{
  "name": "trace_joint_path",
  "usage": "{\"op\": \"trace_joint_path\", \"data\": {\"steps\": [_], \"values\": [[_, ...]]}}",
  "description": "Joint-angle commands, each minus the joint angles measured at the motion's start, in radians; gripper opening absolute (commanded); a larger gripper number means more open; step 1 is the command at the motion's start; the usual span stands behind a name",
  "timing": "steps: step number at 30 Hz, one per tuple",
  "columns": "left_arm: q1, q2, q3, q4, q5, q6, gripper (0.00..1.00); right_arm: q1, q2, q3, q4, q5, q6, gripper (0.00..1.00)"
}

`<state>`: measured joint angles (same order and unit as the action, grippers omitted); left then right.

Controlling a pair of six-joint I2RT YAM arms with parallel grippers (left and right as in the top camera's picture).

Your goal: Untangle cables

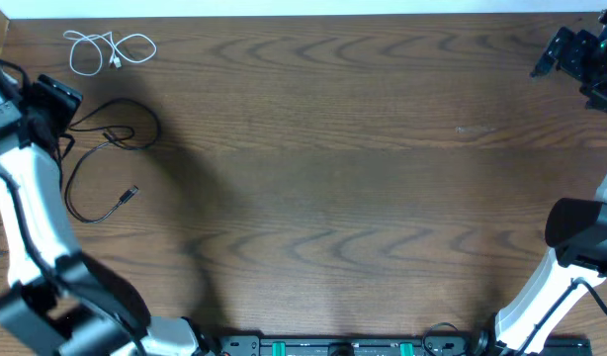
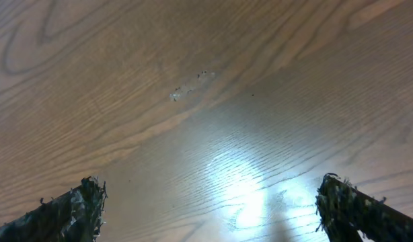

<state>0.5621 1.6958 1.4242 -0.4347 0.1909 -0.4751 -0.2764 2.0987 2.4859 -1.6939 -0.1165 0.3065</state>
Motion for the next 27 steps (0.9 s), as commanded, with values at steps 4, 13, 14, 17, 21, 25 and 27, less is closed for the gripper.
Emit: {"op": "trace_joint_path", "data": {"steps": [4, 13, 14, 17, 21, 25, 27], "values": [[0.003, 0.167, -0.01, 0.058, -0.038, -0.042, 0.75, 0.002, -0.032, 0.012, -0.001, -0.002, 0.003, 0.99], [0.003, 0.256, -0.01, 0.104, 0.014, -0.043, 0.75, 0.002, -0.032, 0.012, -0.001, -0.002, 0.003, 0.99], [0.003, 0.258, -0.01, 0.101, 0.013, -0.042, 0.68, 0.002, -0.032, 0.012, -0.001, -0.002, 0.003, 0.99], [0.003, 0.258, -0.01, 0.089, 0.008, 0.001, 0.34, 0.002, -0.032, 0.012, -0.001, -0.002, 0.003, 0.99], [0.01, 0.258, -0.01, 0.026, 0.002, 0.007, 0.08, 0.003, -0.032, 0.012, -0.001, -0.002, 0.003, 0.99], [0.029, 0.251, -0.009, -0.065, 0.003, 0.006, 0.07, 0.002, -0.032, 0.012, -0.001, -0.002, 0.003, 0.99], [0.042, 0.235, -0.008, -0.118, 0.003, 0.006, 0.08, 0.002, -0.032, 0.012, -0.001, -0.002, 0.003, 0.99]]}}
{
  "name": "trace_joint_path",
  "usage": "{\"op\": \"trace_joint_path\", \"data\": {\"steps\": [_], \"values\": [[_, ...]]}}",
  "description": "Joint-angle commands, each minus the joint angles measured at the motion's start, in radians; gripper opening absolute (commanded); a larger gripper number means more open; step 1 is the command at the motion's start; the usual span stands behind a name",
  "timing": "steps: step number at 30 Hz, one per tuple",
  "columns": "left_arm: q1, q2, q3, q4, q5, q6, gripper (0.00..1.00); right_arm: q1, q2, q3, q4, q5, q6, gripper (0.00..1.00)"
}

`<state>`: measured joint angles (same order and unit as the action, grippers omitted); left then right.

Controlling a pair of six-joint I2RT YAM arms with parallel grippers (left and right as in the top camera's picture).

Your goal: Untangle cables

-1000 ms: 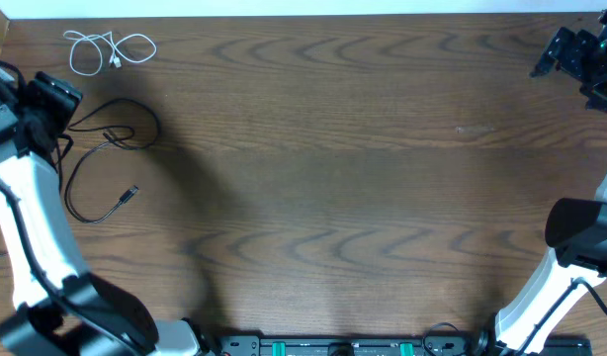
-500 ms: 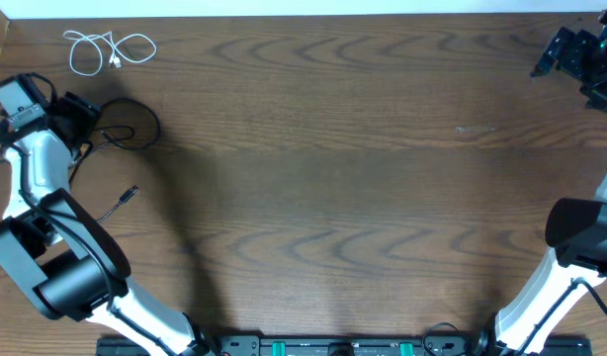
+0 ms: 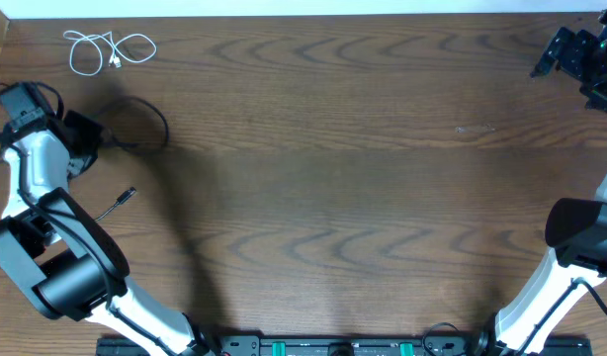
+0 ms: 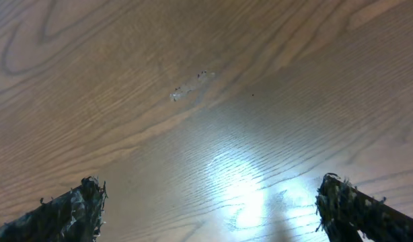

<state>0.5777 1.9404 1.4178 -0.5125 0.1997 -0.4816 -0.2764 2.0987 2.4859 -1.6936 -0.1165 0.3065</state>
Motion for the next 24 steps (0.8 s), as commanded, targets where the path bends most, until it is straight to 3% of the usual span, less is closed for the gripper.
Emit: {"op": "trace_joint_path", "data": {"steps": [1, 8, 13, 14, 15, 16, 18, 22, 24], "values": [[0.032, -0.02, -0.002, -0.058, -0.006, 0.01, 0.07, 0.002, -0.032, 0.012, -0.002, -0.002, 0.003, 0.99], [0.075, -0.154, -0.002, -0.199, -0.023, -0.039, 0.08, 0.002, -0.032, 0.012, -0.002, -0.002, 0.003, 0.99], [0.087, -0.182, -0.003, -0.325, -0.246, -0.032, 0.1, 0.002, -0.032, 0.012, -0.002, -0.002, 0.003, 0.99], [0.087, -0.176, -0.005, -0.345, -0.287, -0.032, 0.22, 0.002, -0.032, 0.012, -0.002, -0.002, 0.003, 0.99], [0.087, -0.168, -0.01, -0.36, -0.314, -0.03, 0.43, 0.002, -0.032, 0.012, -0.002, -0.002, 0.003, 0.99], [0.087, -0.159, -0.016, -0.368, -0.33, -0.017, 0.54, 0.002, -0.032, 0.012, -0.002, -0.002, 0.003, 0.99], [0.087, -0.139, -0.036, -0.369, -0.332, 0.01, 0.58, 0.002, -0.032, 0.012, -0.002, -0.002, 0.003, 0.99], [0.088, -0.101, -0.078, -0.36, -0.332, 0.013, 0.81, 0.002, -0.032, 0.012, -0.002, -0.002, 0.003, 0.99], [0.091, -0.078, -0.079, -0.361, -0.332, 0.013, 0.84, 0.002, -0.032, 0.012, -0.002, -0.002, 0.003, 0.99]]}}
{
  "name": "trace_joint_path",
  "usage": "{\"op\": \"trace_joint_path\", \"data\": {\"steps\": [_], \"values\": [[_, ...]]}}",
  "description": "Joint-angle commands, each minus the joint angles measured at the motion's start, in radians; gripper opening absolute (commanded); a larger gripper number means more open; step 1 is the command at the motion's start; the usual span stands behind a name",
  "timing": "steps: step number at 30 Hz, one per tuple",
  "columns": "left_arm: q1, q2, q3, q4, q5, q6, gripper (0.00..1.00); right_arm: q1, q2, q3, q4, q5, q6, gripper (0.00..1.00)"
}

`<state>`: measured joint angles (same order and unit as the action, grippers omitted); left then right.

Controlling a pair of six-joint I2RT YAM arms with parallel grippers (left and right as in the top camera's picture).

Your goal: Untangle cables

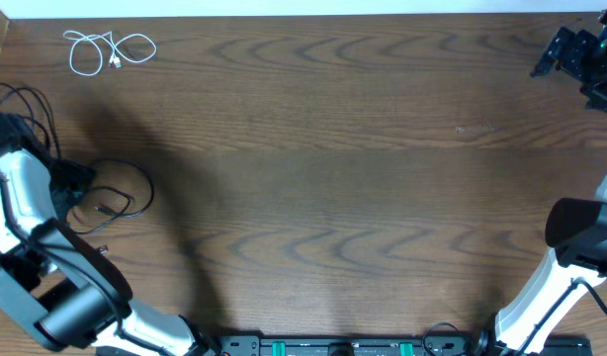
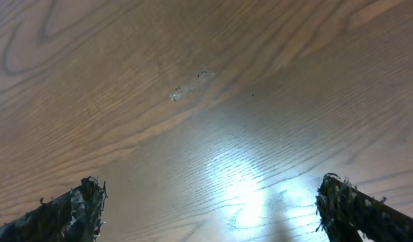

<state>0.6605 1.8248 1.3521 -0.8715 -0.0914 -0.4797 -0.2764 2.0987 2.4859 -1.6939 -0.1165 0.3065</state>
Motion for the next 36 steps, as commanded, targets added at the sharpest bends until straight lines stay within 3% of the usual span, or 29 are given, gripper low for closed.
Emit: {"op": "trace_joint_path", "data": {"steps": [1, 10, 18, 33, 34, 36], "values": [[0.011, 0.048, -0.013, -0.002, -0.041, 0.011, 0.84, 0.002, -0.032, 0.012, -0.001, -0.002, 0.003, 0.99], [0.121, 0.071, -0.013, 0.026, -0.147, -0.031, 0.89, 0.002, -0.032, 0.012, -0.001, -0.002, 0.003, 0.99], [0.267, 0.078, -0.013, 0.095, -0.098, 0.027, 0.88, 0.002, -0.032, 0.012, -0.001, -0.002, 0.003, 0.99], [0.32, 0.26, -0.013, 0.175, -0.024, 0.094, 0.83, 0.002, -0.032, 0.012, -0.001, -0.002, 0.003, 0.99], [0.321, 0.267, -0.013, 0.174, -0.023, 0.094, 0.78, 0.002, -0.032, 0.012, -0.001, -0.002, 0.003, 0.99], [0.321, 0.278, -0.013, 0.173, -0.018, 0.094, 0.58, 0.002, -0.032, 0.012, -0.001, -0.002, 0.003, 0.99]]}}
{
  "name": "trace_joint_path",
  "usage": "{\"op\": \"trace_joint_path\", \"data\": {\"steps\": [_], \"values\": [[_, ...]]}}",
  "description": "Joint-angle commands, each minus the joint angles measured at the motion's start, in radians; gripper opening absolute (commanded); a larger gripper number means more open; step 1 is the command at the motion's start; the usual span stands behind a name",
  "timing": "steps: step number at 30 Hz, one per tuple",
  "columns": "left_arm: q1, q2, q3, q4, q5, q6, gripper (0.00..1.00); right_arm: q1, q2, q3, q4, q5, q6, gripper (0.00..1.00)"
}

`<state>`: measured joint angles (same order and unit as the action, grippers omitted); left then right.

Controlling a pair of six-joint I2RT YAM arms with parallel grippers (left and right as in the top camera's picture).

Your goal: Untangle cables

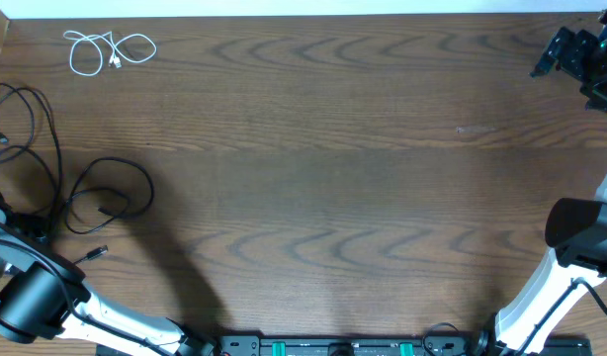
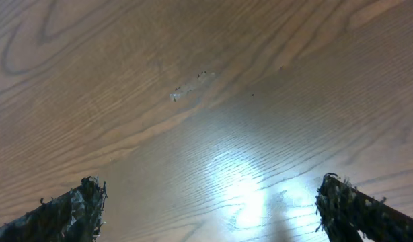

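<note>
A black cable (image 1: 104,194) lies at the table's left side in loose loops, one loop up by the left edge and its plug (image 1: 98,253) toward the front. A white cable (image 1: 108,49) sits coiled apart from it at the far left corner. My left arm (image 1: 15,259) is low at the left edge; its gripper (image 1: 29,229) shows only as a dark shape where a black strand ends, jaws unreadable. My right gripper (image 1: 553,55) hangs at the far right corner. In the right wrist view this gripper (image 2: 213,205) is open over bare wood.
The brown wooden table (image 1: 343,178) fills the view, with a small pale scuff (image 2: 190,86) under the right gripper. A black and green rail (image 1: 333,347) runs along the front edge. The right arm's base (image 1: 580,237) stands at the right edge.
My left arm has drawn back toward the front left corner. The black cable's loops stay about where they were, with a strand now running down to the gripper. The right arm is unchanged.
My left gripper was at the black cable, which lay bunched near the white one. Then it was further left, the cable pulled with it. Later the cable lay lower on the left side, and now the arm is back at the corner.
</note>
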<state>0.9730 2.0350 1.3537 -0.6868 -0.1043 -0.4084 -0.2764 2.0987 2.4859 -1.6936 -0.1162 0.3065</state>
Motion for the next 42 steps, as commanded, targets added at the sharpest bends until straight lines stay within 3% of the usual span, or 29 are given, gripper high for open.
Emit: {"op": "trace_joint_path", "data": {"steps": [1, 7, 9, 15, 24, 37, 38, 40, 42], "values": [[0.008, 0.071, -0.015, -0.014, 0.007, 0.023, 0.54, 0.002, -0.032, 0.012, -0.002, -0.003, 0.003, 0.99], [0.008, 0.075, -0.015, -0.038, 0.153, 0.023, 0.23, 0.003, -0.032, 0.012, -0.002, -0.003, 0.003, 0.99], [0.008, 0.075, -0.015, -0.054, 0.196, 0.023, 0.08, 0.002, -0.032, 0.012, -0.002, -0.003, 0.003, 0.99], [0.007, 0.075, -0.015, -0.129, 0.273, 0.049, 0.07, 0.002, -0.032, 0.012, -0.002, -0.003, 0.003, 0.99], [-0.002, 0.073, -0.015, -0.219, 0.605, 0.098, 0.07, 0.002, -0.032, 0.012, -0.002, -0.003, 0.003, 0.99], [-0.063, -0.116, -0.012, -0.164, 0.617, 0.099, 0.07, 0.002, -0.032, 0.012, -0.002, -0.003, 0.003, 0.99], [-0.066, -0.142, -0.012, -0.156, 0.617, 0.097, 0.08, 0.002, -0.032, 0.012, -0.002, -0.003, 0.003, 0.99], [-0.071, -0.188, -0.012, -0.139, 0.617, 0.097, 0.23, 0.002, -0.032, 0.012, -0.002, -0.003, 0.003, 0.99], [-0.071, -0.229, -0.012, -0.131, 0.617, 0.097, 0.61, 0.002, -0.032, 0.012, -0.002, -0.003, 0.003, 0.99]]}}
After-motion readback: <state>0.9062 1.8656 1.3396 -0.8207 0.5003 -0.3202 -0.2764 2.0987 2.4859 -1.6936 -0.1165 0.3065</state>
